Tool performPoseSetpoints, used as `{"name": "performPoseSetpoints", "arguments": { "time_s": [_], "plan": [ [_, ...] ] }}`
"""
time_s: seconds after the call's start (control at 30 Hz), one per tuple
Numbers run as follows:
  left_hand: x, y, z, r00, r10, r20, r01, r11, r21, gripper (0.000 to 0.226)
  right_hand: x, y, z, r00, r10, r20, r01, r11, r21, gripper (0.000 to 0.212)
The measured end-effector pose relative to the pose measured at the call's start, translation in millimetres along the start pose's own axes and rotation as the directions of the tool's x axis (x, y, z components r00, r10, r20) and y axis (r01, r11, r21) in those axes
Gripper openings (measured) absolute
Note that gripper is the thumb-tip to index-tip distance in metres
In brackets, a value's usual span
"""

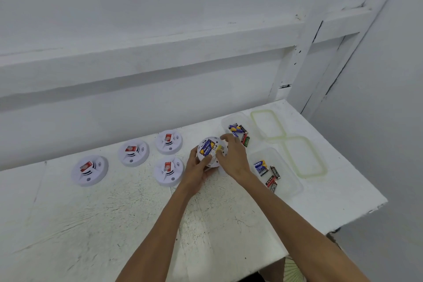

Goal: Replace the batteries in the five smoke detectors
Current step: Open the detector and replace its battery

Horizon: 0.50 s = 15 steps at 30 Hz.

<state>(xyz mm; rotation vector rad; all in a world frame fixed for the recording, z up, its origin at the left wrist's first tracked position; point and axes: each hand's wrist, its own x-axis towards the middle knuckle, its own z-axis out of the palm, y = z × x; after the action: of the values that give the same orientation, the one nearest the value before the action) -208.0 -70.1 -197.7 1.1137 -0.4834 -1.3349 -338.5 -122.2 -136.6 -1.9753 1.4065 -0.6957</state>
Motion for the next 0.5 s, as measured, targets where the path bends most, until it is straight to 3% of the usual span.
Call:
{"name": "performPoseSetpoints", "arguments": {
  "time_s": [0.3,0.43,0.5],
  "plan": [
    [-3.9,0.3,3.6,1.0,0.01,-0.011,-0.009,1.0,0.03,0.048,-3.8,-8.0,9.2,0.998,-0.055,0.019,0.055,0.998,0.007,0.039],
    [-5.0,4.5,3.3,0.999,0.031,-0.014,-0.03,0.997,0.077,0.044,-2.7,-8.0,7.2,0.987,-0.152,-0.045,0.149,0.987,-0.053,0.029],
    [-4.4,6.5,3.1,0.997,0.062,-0.043,-0.057,0.992,0.111,0.041,-0.6,-9.4,3.6,0.991,-0.131,-0.017,0.131,0.991,-0.009,0.029]
  ]
}}
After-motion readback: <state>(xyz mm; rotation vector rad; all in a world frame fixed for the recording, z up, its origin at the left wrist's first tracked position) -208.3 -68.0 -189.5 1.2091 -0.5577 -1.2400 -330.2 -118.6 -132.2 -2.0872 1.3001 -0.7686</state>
